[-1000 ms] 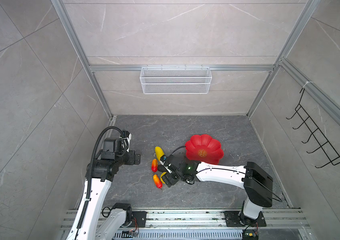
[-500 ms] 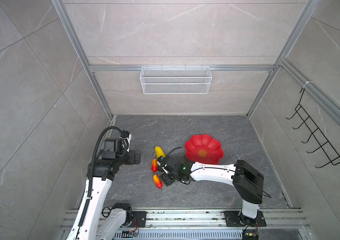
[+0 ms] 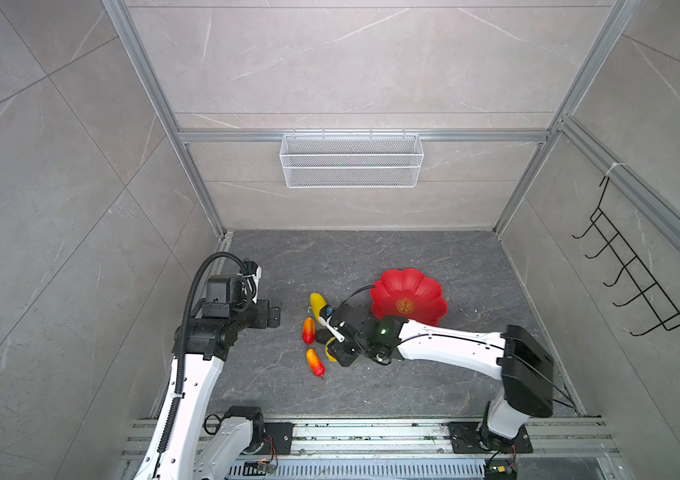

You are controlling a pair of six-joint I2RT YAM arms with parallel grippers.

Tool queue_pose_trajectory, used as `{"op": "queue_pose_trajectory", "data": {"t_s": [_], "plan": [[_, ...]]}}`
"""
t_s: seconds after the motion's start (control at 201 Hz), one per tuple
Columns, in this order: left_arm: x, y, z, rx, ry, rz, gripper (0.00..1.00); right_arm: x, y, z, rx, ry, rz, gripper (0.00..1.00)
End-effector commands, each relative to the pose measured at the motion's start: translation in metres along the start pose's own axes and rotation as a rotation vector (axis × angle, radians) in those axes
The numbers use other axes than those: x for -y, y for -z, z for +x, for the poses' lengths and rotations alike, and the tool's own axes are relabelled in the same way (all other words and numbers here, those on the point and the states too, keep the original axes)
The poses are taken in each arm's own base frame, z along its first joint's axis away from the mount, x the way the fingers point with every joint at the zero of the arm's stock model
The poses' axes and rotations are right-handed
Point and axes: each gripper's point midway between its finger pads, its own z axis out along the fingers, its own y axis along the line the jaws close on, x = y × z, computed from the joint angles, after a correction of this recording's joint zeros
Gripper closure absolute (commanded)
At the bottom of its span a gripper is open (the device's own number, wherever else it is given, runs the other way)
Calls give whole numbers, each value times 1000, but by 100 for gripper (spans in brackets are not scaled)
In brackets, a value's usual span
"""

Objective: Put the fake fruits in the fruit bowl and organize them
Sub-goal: 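Carry the lemon into the red bowl and open the right gripper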

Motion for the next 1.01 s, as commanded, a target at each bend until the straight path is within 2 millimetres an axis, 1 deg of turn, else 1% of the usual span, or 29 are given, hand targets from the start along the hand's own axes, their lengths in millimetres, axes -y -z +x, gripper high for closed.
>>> {"op": "queue_pose_trajectory", "data": {"t_s": [0.0, 0.06, 0.134, 0.209, 0.214, 0.219, 0.239, 0.244, 0.269, 0.334, 0.388, 0.493, 0.602, 0.697, 0.846, 1.006], "plan": [[1, -2, -6, 21, -11, 13, 0, 43, 55, -24, 96, 13, 100, 59], [1, -1, -5, 21, -10, 14, 0, 79, 69, -24, 115, -16, 171, 59], [1, 0, -6, 26, -10, 14, 0, 127, 83, -22, 131, -69, 258, 60], [1, 0, -6, 27, -11, 15, 0, 169, 91, -19, 144, -115, 340, 61], [1, 0, -6, 27, -10, 14, 0, 175, 92, -18, 143, -123, 349, 61], [1, 0, -6, 26, -10, 14, 0, 175, 92, -18, 143, -123, 349, 61], [1, 0, -6, 28, -10, 15, 0, 188, 93, -16, 143, -141, 372, 61], [1, 0, -6, 27, -10, 14, 0, 188, 93, -16, 143, -141, 372, 61], [1, 0, -6, 29, -10, 14, 0, 201, 94, -15, 144, -158, 392, 61], [1, 0, -6, 27, -10, 15, 0, 230, 90, -8, 130, -203, 429, 61], [1, 0, -6, 27, -10, 15, 0, 253, 83, 1, 108, -244, 449, 61], [1, 1, -6, 34, -13, 14, 0, 289, 66, 20, 58, -311, 475, 61], [1, 1, -6, 34, -11, 16, 0, 312, 48, 36, 25, -368, 468, 61], [1, 0, -6, 30, -10, 15, 0, 322, 35, 44, 11, -401, 448, 62], [1, -1, -6, 27, -8, 16, 0, 328, 15, 53, -17, -419, 426, 62], [1, -1, -5, 26, -7, 18, 0, 332, 1, 57, -35, -433, 408, 62]]}}
